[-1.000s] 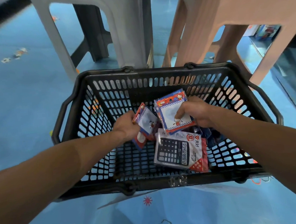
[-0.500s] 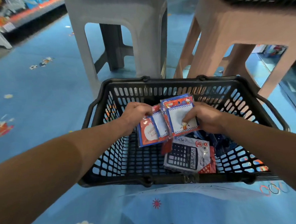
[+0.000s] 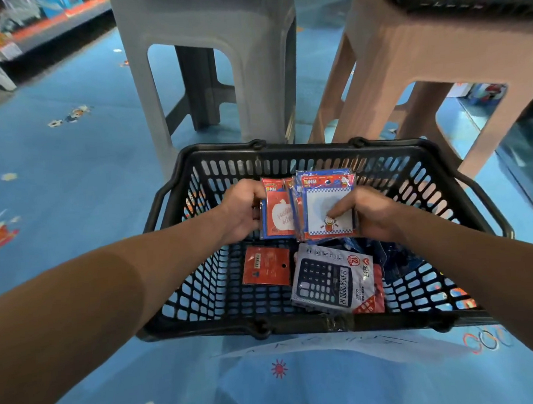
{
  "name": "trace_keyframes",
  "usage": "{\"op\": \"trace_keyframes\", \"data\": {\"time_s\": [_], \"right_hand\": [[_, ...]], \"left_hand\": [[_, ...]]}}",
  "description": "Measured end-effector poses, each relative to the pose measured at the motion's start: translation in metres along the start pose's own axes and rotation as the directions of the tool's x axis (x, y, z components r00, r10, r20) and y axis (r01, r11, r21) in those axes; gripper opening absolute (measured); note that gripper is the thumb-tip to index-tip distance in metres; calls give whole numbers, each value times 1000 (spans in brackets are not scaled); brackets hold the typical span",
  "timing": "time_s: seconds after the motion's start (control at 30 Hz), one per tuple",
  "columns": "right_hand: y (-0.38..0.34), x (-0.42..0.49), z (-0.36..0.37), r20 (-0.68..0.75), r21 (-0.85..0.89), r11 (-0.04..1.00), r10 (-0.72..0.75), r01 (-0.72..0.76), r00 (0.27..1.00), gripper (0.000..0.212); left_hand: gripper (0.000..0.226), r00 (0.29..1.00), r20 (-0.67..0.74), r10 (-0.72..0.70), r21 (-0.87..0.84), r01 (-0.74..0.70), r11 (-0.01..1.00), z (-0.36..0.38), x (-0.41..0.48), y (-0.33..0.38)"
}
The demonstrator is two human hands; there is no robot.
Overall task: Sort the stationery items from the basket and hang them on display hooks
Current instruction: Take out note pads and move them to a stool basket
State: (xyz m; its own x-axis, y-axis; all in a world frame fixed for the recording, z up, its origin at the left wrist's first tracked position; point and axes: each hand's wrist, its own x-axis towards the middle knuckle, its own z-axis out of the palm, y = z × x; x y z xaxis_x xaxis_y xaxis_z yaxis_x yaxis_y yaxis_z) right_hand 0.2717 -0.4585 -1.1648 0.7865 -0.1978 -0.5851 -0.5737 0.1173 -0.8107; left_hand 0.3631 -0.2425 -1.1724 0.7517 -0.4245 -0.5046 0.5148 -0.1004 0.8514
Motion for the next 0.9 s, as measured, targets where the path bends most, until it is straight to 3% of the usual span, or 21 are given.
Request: {"op": "trace_keyframes", "data": {"time_s": [0.27,0.47,0.53,0.6,0.67,0.77,0.83,0.9], "right_hand": [[6,-6,16,70,33,999,-10,8,997,43],[6,0,45,5,57,997,-53,53,999,55],[4,5,46,-13,59,995,-82,82,997,68],[2,6,45,43,44,992,-121,119,992,65],[3,7,44,111,26,989,-150,148,982,53],[7,13,38,39,-29,984,-176,178,984,47],[10,18,33,-22,-97,980,-176,173,984,47],[13,23,27,-68,-164,977,-150,138,986,45]], "left_hand": [[23,1000,-9,-25,-33,24,999,18,-2,-5],[81,990,128,-56,-100,70,993,40,1,-5],[87,993,108,-43,-131,57,990,39,6,-5],[85,999,42,-23,-117,27,993,39,11,-7],[83,1000,15,-21,-69,22,997,38,16,-10],[87,997,56,-50,22,48,999,31,25,-21],[89,999,1,-52,254,50,966,24,34,-30],[87,997,-73,-4,572,46,819,17,40,-38]]}}
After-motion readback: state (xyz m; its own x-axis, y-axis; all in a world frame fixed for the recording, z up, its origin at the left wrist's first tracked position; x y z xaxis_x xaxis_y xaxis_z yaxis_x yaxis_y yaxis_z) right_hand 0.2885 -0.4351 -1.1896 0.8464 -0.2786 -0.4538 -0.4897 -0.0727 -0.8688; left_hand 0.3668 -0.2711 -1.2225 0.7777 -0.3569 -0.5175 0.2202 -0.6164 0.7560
